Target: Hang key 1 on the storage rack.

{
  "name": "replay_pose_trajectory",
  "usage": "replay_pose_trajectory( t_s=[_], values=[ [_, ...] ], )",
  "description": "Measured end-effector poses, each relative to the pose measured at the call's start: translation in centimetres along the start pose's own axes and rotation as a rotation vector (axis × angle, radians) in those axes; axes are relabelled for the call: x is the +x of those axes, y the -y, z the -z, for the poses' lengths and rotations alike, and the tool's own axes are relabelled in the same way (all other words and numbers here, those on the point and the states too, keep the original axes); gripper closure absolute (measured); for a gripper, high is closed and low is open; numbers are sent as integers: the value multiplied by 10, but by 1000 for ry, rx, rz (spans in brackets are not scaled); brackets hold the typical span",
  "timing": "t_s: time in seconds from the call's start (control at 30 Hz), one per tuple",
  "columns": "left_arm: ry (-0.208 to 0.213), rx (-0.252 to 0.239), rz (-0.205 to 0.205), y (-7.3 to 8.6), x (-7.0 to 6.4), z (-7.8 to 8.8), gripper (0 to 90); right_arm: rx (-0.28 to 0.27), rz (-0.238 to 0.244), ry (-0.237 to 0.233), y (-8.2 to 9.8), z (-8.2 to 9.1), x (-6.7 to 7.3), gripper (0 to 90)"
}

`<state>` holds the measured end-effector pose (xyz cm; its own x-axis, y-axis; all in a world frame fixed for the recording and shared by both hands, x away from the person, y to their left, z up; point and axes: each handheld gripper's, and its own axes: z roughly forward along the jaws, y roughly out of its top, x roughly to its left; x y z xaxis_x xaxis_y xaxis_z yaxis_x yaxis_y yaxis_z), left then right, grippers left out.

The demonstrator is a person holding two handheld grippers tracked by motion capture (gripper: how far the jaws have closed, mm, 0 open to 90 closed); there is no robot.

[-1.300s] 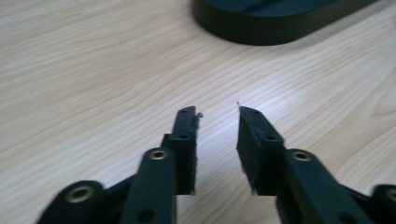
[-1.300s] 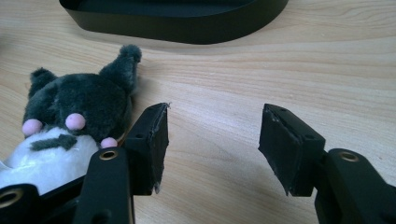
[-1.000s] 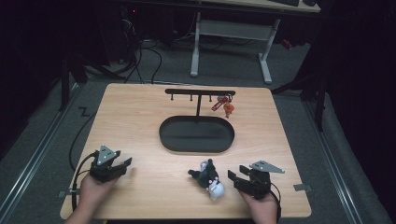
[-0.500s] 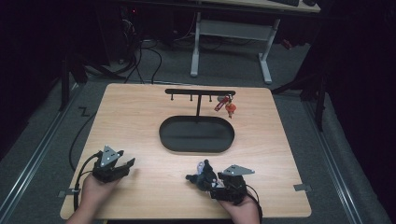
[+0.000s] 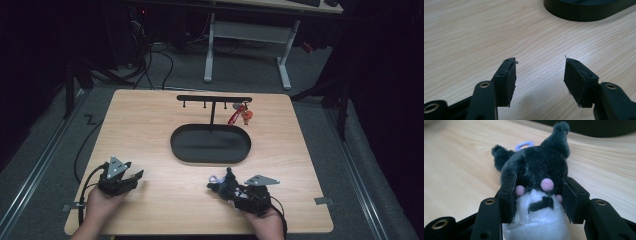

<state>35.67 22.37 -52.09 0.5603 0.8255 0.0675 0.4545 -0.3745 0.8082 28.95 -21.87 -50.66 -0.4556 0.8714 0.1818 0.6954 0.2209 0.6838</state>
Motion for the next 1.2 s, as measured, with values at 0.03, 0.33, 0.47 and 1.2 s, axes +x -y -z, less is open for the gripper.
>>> replay_pose_trajectory(
  t_s=[0.03, 0.33, 0.47, 1.2],
  values=[
    [2, 0, 2, 0, 0, 0, 432, -6, -24, 18, 2, 4, -8, 511],
    [10, 9, -8, -1, -2, -2, 433, -42, -148, 50, 11, 20, -45, 436],
    [10, 10, -15, -1, -3, -2, 433, -67, -132, 60, 7, 25, -42, 353],
    [57, -15, -57, -5, -7, -2, 435, 350, -52, 144, -35, 26, -26, 261]
  ],
)
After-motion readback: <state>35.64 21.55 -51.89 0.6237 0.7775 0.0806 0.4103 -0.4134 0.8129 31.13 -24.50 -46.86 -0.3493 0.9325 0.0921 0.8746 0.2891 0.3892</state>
